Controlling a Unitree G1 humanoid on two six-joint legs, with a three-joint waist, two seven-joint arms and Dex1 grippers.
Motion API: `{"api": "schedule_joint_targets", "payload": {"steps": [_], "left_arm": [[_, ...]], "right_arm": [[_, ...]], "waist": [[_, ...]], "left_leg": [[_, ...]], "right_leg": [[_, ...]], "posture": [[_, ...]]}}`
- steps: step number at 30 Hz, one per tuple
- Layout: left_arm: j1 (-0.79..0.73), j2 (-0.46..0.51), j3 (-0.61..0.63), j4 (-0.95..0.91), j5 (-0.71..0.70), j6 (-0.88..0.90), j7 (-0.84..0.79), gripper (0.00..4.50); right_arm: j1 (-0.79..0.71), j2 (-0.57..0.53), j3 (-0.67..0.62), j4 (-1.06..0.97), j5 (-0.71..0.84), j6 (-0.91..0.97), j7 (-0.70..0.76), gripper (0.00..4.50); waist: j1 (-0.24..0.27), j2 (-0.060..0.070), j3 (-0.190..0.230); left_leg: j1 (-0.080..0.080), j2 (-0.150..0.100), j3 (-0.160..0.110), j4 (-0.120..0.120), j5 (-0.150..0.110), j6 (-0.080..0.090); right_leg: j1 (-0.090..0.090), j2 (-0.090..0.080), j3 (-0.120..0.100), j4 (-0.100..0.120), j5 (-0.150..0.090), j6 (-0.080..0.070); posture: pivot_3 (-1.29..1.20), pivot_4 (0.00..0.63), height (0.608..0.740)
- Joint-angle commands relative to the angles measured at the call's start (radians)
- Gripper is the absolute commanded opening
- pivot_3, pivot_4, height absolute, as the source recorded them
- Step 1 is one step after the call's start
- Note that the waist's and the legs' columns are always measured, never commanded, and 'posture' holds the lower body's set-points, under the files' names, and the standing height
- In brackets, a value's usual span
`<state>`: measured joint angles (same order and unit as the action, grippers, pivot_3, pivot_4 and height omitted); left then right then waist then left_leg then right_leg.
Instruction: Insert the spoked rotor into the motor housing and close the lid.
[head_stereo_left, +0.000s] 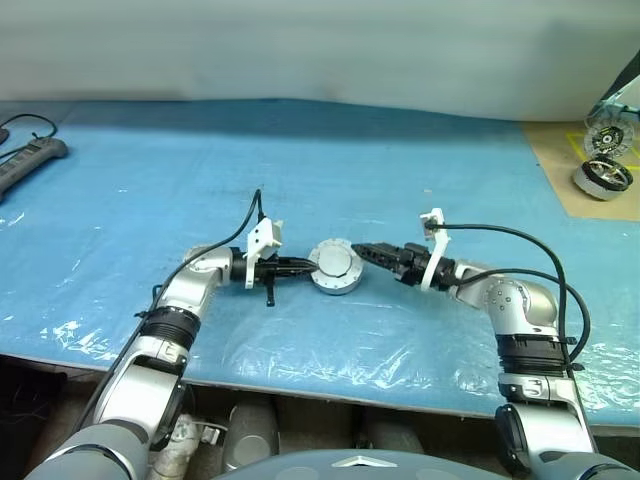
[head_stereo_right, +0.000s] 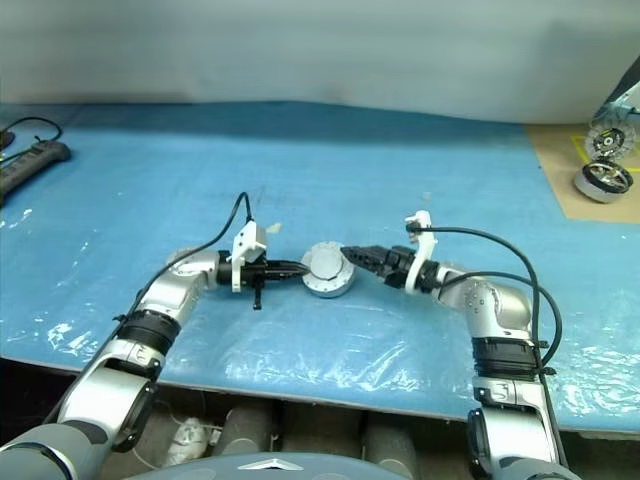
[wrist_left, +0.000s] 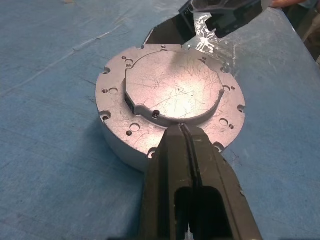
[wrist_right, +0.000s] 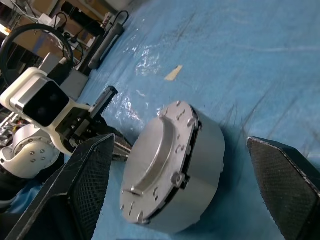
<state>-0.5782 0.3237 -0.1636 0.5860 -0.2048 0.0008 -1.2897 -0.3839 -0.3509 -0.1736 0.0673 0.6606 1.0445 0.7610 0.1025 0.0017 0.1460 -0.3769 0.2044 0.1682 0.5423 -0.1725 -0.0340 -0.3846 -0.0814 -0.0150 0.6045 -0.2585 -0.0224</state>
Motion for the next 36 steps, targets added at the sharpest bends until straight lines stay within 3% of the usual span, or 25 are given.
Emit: {"api": "schedule_joint_targets", "payload": {"steps": [1, 13, 16, 20, 27, 31, 36], "left_arm": [[0.025, -0.002, -0.044, 0.019, 0.040, 0.021, -0.003, 0.00], [0.028, 0.000, -0.040, 0.017, 0.041, 0.025, 0.000, 0.00], [0.029, -0.001, -0.041, 0.015, 0.040, 0.027, 0.001, 0.00], [0.032, -0.001, -0.042, 0.015, 0.042, 0.024, 0.002, 0.00], [0.028, 0.006, -0.020, -0.013, 0.007, 0.054, -0.020, 0.00], [0.018, 0.027, 0.059, -0.127, -0.136, 0.229, -0.067, 0.00], [-0.010, 0.072, 0.191, -0.289, -0.340, 0.541, -0.026, 0.00]], "right_arm": [[0.003, -0.007, -0.002, -0.006, 0.031, 0.023, 0.000, 4.47], [0.019, 0.072, 0.071, 0.001, 0.051, 0.091, -0.017, 4.47], [-0.005, 0.109, 0.034, 0.030, 0.056, 0.076, -0.045, 3.87], [-0.004, 0.117, 0.022, 0.038, 0.054, 0.071, -0.048, 2.55], [0.030, 0.131, 0.044, 0.011, 0.061, 0.078, -0.051, 2.37], [0.033, 0.154, 0.030, -0.006, 0.081, 0.099, -0.078, 2.36], [0.002, 0.208, -0.099, 0.014, 0.192, 0.182, -0.142, 2.36]], "waist": [[0.000, 0.000, 0.000], [0.000, 0.000, 0.000], [-0.002, 0.000, 0.000], [-0.002, 0.000, 0.000], [-0.001, 0.000, 0.000], [-0.008, 0.000, 0.000], [-0.009, -0.001, 0.002]], "left_leg": [[0.000, 0.000, 0.000, 0.000, 0.000, 0.000], [-0.001, 0.000, 0.000, 0.000, 0.000, 0.000], [0.000, 0.000, 0.000, 0.000, 0.000, 0.000], [-0.001, 0.000, 0.001, 0.000, 0.000, 0.000], [-0.001, 0.000, 0.001, 0.000, 0.000, 0.000], [-0.002, 0.001, 0.001, -0.001, 0.000, 0.000], [-0.014, 0.002, 0.002, 0.001, 0.001, -0.001]], "right_leg": [[0.000, 0.000, 0.000, 0.000, 0.000, 0.000], [-0.001, 0.000, 0.000, 0.000, 0.000, 0.000], [-0.001, 0.000, 0.000, 0.000, 0.000, 0.000], [-0.002, 0.000, 0.000, 0.000, 0.000, 0.000], [-0.001, 0.000, 0.001, 0.000, 0.000, 0.000], [-0.004, 0.000, 0.001, 0.001, 0.000, 0.000], [-0.018, 0.006, 0.001, 0.005, 0.003, 0.002]], "posture": [[0.00, 0.150, 0.740], [0.00, 0.150, 0.740], [0.00, 0.150, 0.740], [0.00, 0.150, 0.740], [0.00, 0.150, 0.740], [0.00, 0.150, 0.740], [0.00, 0.150, 0.740]]}}
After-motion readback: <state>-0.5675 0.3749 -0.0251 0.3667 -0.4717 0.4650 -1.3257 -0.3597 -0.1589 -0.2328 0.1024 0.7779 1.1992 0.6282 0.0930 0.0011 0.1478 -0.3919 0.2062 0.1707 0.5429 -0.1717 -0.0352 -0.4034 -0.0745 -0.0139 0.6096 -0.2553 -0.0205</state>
